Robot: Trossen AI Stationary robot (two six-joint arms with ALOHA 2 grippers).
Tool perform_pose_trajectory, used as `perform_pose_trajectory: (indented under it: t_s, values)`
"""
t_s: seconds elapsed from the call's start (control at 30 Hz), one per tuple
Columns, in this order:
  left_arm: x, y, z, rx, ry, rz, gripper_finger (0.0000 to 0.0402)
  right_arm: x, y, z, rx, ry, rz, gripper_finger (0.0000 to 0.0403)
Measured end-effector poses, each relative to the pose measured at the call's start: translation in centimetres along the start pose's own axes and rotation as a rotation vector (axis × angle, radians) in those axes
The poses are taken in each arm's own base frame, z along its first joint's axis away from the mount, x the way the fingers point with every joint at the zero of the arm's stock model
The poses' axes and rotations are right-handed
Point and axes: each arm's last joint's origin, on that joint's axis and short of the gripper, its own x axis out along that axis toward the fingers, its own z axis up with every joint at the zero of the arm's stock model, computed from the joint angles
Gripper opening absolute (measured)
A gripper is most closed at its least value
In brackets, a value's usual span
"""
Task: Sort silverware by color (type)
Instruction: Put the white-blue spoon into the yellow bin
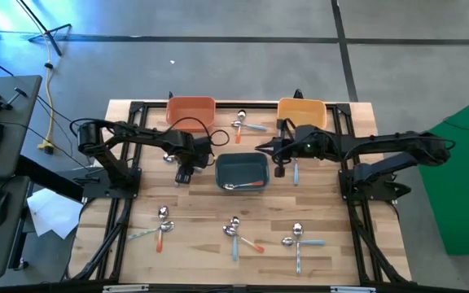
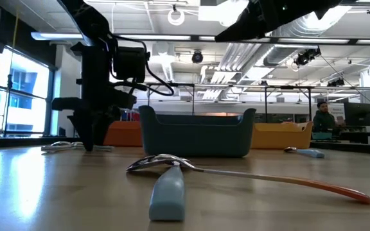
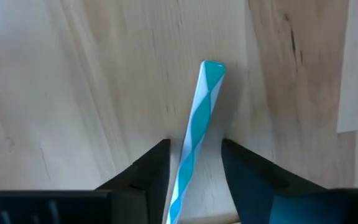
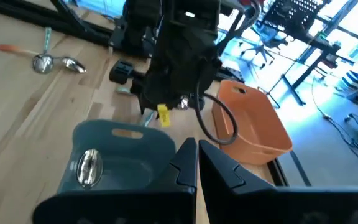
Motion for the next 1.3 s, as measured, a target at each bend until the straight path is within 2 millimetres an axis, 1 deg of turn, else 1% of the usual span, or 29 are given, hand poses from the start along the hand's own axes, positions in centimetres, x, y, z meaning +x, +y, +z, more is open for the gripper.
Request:
perform_pose_trajectory:
  t_s: [0.1,0.2,0.37,0.53,0.6,0.67,0.77,0.83,0.87,0.97,1.03,1.17,1.23,1.3]
  values:
    - [0.0,0.0,-0.1,-0.011,0.003,-0.004,0.011,1.0,-0.8,-0.6,0.041,-0.001,-0.029,0.0]
    - [0.0,-0.1,-0.2,-0.016,0.012,-0.013,0.0075,1.9,-1.5,-1.4,0.019,0.03,-0.053,0.0]
    - [0.0,-0.2,-0.3,-0.018,0.03,-0.027,0.0015,1.9,-2.8,-1.8,-0.004,0.029,-0.101,0.0]
    - [-0.3,-0.2,-0.5,-0.004,0.034,-0.029,0.001,0.6,-3.9,-1.2,-0.039,-0.003,-0.147,0.0]
    - [-0.8,-0.2,-0.6,-0.007,0.037,-0.026,0.0008,0.0,-4.3,-0.9,-0.045,-0.018,-0.164,0.0]
    - [-1.3,-0.2,-1.3,-0.017,0.101,-0.046,0.0007,-0.4,-4.6,-0.7,-0.054,-0.029,-0.177,0.0]
    - [-3.1,0.1,-0.9,-0.036,0.072,0.01,0.0006,-0.8,-4.7,-0.5,-0.076,-0.036,-0.184,0.0]
    - [-4.1,0.0,-1.4,-0.054,0.093,0.03,0.0006,-0.8,-4.6,-0.5,-0.08,-0.033,-0.182,0.0]
    - [-4.7,0.0,-1.4,-0.07,0.07,0.042,0.0006,-0.8,-4.6,-0.5,-0.08,-0.032,-0.182,0.0]
    - [-7.1,0.4,-1.0,-0.146,-0.106,0.116,0.0006,-0.8,-4.6,-0.7,-0.076,-0.009,-0.184,0.0]
    - [-8.4,0.6,-1.2,-0.217,-0.207,0.148,0.0006,-0.8,-4.6,-0.9,-0.051,0.014,-0.196,0.0]
    - [-12.0,0.8,-1.1,-0.319,-0.5,0.237,0.0006,-0.8,-4.4,-1.4,0.011,0.071,-0.203,0.0]
    - [-13.3,0.8,-1.3,-0.353,-0.646,0.271,0.0006,-0.7,-4.3,-1.9,0.052,0.074,-0.221,0.0]
    - [-14.4,0.7,-1.6,-0.389,-0.778,0.296,0.0006,-0.4,-4.0,-2.7,0.078,0.063,-0.243,0.0]
